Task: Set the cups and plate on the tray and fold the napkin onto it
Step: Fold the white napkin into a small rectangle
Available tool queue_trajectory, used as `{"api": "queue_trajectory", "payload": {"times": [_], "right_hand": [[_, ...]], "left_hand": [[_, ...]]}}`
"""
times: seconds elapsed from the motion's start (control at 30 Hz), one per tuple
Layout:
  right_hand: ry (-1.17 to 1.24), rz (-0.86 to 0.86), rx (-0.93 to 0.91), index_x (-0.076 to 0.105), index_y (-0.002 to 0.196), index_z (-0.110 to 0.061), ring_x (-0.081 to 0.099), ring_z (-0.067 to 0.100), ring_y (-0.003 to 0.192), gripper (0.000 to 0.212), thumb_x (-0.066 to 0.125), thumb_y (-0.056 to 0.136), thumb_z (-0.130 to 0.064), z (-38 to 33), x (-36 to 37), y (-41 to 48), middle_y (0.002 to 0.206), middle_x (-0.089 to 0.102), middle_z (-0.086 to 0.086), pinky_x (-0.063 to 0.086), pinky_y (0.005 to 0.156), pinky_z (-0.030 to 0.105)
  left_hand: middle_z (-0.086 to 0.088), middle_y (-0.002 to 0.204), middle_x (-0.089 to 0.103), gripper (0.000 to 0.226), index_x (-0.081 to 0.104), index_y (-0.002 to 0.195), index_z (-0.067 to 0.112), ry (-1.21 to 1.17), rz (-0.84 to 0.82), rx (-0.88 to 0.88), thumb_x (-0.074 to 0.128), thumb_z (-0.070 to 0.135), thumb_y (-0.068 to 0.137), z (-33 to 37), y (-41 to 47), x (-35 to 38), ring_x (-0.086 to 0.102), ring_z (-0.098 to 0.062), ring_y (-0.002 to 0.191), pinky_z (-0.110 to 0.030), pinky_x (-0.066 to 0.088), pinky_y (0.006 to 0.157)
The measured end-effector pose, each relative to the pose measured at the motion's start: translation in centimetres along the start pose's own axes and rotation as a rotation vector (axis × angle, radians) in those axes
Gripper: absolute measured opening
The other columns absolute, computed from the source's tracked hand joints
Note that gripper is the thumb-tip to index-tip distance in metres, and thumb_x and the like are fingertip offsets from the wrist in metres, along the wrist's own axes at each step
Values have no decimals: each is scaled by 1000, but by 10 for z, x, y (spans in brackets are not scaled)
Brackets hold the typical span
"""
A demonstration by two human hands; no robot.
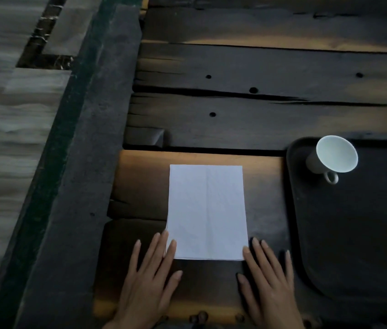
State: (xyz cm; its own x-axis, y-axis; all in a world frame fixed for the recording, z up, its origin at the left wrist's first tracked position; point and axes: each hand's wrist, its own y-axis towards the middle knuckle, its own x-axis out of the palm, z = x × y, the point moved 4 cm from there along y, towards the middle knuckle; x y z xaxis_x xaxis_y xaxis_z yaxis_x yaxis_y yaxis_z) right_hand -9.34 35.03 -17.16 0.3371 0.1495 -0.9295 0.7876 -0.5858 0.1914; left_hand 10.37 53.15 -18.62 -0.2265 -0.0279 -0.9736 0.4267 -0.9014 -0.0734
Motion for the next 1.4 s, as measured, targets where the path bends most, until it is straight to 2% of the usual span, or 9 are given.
{"api": "queue_trajectory", "payload": {"times": [0.13,0.3,0.43,0.67,0.93,1.0,1.07,1.17,1.4], "right_hand": [[36,-71,92,46,146,-1,34,31,146,66,33,102,-49,-36,4,22,156,39,17,19,115,68],[38,-246,131,18,159,-9,6,29,155,64,20,105,-43,-69,25,87,167,8,12,6,120,66],[-23,-327,174,1,159,-21,-8,25,155,64,6,101,-46,-56,45,140,168,-6,8,-12,119,62],[-161,-333,220,-3,160,-35,-12,20,155,66,6,100,-62,-11,55,148,168,-12,3,-15,118,61],[-129,-362,299,-12,159,-28,-17,22,154,74,5,98,-65,-13,43,141,167,-19,5,-15,119,58],[-57,-373,352,-5,160,-21,-11,24,155,78,15,99,-64,-15,32,127,168,-10,8,-8,123,53],[51,-319,366,19,159,-14,16,28,152,75,40,99,-54,-18,13,110,165,19,13,14,124,47],[146,-216,427,51,140,-14,52,24,117,54,64,93,-37,-14,-13,85,131,57,9,44,98,40],[335,-376,804,57,116,-26,61,10,83,37,70,87,-44,-5,-24,57,88,62,-12,49,77,29]], "left_hand": [[-10,166,21,58,35,154,12,-5,11,109,32,42,105,19,33,-16,18,-28,154,-60,17,119],[-14,166,15,65,27,156,10,122,-98,86,8,43,104,28,107,-30,11,-33,154,-63,20,118],[-11,168,-3,67,7,160,12,173,-149,6,5,41,100,17,151,-23,-7,-29,155,-60,2,121],[-3,169,2,71,8,160,17,78,-77,-134,10,55,101,-1,160,-7,-1,-20,156,-57,0,123],[-3,169,-1,74,6,160,17,83,-88,-159,7,58,99,3,161,-13,-3,-21,156,-56,-3,123],[-7,169,7,72,12,159,13,108,-94,-124,15,55,101,4,164,-21,3,-24,156,-56,-1,123],[-9,166,21,68,21,158,12,100,-94,-57,25,50,101,6,172,-33,16,-27,154,-55,7,123],[-10,153,41,56,37,150,14,54,-104,78,42,39,100,16,195,-51,36,-29,140,-45,22,117],[-6,124,54,33,55,123,20,-14,-202,97,59,35,94,49,259,-61,50,-27,112,-41,43,94]]}}
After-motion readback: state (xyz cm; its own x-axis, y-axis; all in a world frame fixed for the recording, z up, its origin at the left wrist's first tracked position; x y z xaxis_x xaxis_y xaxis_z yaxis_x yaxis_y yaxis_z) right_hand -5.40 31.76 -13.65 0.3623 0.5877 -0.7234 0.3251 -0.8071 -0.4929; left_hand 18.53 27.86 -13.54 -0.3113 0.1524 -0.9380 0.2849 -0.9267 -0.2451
